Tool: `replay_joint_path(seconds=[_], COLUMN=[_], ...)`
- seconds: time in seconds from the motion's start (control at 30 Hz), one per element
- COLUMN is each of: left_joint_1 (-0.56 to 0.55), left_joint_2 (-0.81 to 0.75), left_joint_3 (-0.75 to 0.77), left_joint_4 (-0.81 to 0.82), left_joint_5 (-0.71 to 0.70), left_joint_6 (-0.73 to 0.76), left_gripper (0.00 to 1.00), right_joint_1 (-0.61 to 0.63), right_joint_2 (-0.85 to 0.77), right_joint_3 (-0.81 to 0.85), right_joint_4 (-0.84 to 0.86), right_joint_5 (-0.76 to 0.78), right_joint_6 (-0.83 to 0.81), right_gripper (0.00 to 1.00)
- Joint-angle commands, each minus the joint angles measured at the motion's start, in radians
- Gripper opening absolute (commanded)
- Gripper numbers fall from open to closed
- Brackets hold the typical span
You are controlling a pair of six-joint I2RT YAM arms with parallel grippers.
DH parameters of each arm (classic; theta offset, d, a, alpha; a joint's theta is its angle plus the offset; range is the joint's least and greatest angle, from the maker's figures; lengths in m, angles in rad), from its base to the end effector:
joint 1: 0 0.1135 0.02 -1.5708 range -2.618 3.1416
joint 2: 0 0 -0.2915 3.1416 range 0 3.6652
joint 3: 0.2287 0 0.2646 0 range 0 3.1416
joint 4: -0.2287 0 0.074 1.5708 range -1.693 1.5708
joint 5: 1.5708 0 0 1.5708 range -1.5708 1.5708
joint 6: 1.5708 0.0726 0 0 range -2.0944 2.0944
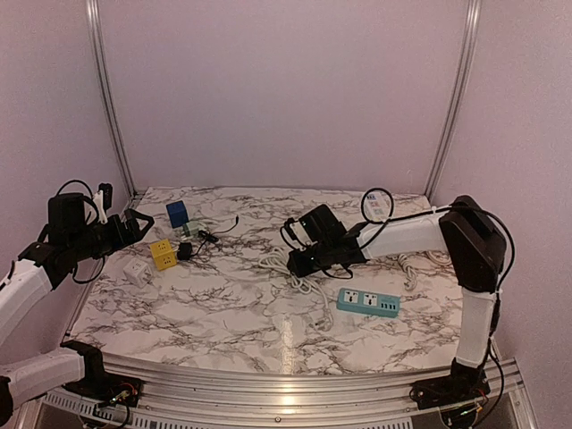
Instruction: Insert the plug
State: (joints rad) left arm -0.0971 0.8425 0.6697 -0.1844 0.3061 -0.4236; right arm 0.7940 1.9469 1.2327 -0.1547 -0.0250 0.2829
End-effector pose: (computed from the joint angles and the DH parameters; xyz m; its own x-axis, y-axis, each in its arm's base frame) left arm 0.2212 -0.0435 0.2958 -0.4707 -0.3479 -0.8108 0.1974 0.8541 -0.4811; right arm 0.3182 0.3263 0.1492 -0.7162 -0.3305 -0.6147 -0.5460 0.8139 0.1986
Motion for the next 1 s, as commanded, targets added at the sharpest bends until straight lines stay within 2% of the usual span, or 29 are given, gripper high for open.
replay_joint_path(seconds=[0.0, 0.2, 0.27, 0.37, 0.5, 0.6, 0.8, 0.97], left_joint_1=[0.005, 0.005, 0.005, 0.006, 0.005, 0.006, 0.005, 0.006], left_joint_2=[-0.002, -0.008, -0.011, -0.012, 0.000, -0.003, -0.035, -0.017], left_joint_3=[-0.010, -0.010, -0.011, -0.014, -0.014, -0.007, -0.020, -0.015], left_joint_4=[0.017, 0.023, 0.025, 0.033, 0.037, 0.027, 0.032, 0.033], left_joint_5=[0.007, 0.012, 0.013, 0.020, 0.034, 0.029, 0.013, 0.037], left_joint_6=[0.001, -0.001, -0.001, -0.004, -0.006, -0.004, -0.003, -0.011], left_gripper=[0.99, 0.99, 0.99, 0.99, 0.99, 0.99, 0.99, 0.99], right_joint_1=[0.002, 0.001, 0.003, 0.003, 0.001, -0.012, -0.068, -0.069], right_joint_2=[0.121, 0.243, 0.237, 0.187, 0.082, -0.030, -0.219, -0.307], right_joint_3=[0.166, 0.350, 0.371, 0.383, 0.417, 0.340, 0.012, -0.093], right_joint_4=[0.065, 0.096, 0.101, 0.087, -0.050, -0.086, -0.061, -0.190], right_joint_5=[-0.051, -0.163, -0.185, -0.197, -0.114, -0.034, -0.003, 0.099], right_joint_6=[-0.054, -0.065, -0.071, -0.099, -0.193, -0.230, -0.188, -0.213], right_gripper=[0.23, 0.28, 0.35, 0.52, 0.71, 0.79, 0.81, 0.83])
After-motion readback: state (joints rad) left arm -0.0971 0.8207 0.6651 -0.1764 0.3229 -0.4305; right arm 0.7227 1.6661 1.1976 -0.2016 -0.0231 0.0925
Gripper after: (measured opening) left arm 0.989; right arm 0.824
